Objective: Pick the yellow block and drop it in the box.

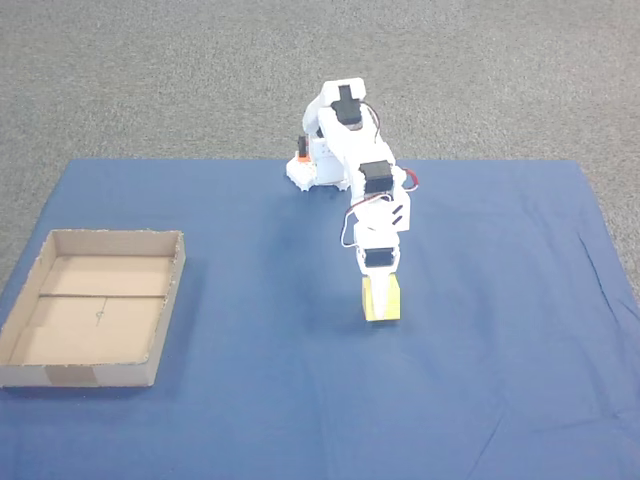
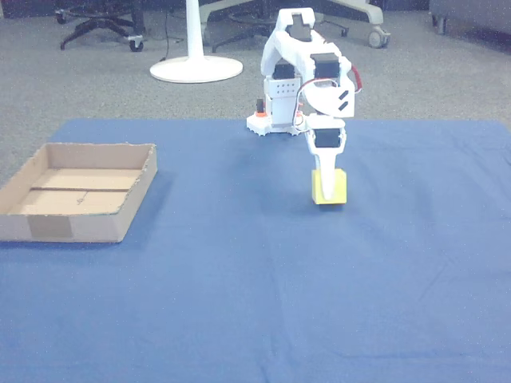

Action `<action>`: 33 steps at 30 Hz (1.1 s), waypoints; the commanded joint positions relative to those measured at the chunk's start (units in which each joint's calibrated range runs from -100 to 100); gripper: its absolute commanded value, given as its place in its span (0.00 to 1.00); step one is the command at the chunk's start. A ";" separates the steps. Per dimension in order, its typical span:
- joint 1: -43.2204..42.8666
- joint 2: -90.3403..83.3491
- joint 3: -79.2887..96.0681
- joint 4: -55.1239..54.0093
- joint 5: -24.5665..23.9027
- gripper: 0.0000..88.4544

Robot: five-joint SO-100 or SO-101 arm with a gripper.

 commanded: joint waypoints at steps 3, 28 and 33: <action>0.14 -0.59 -0.35 -1.29 0.83 0.18; 57.24 -8.61 -1.53 -19.56 20.42 0.18; 56.53 -1.35 -5.96 -21.87 21.64 0.20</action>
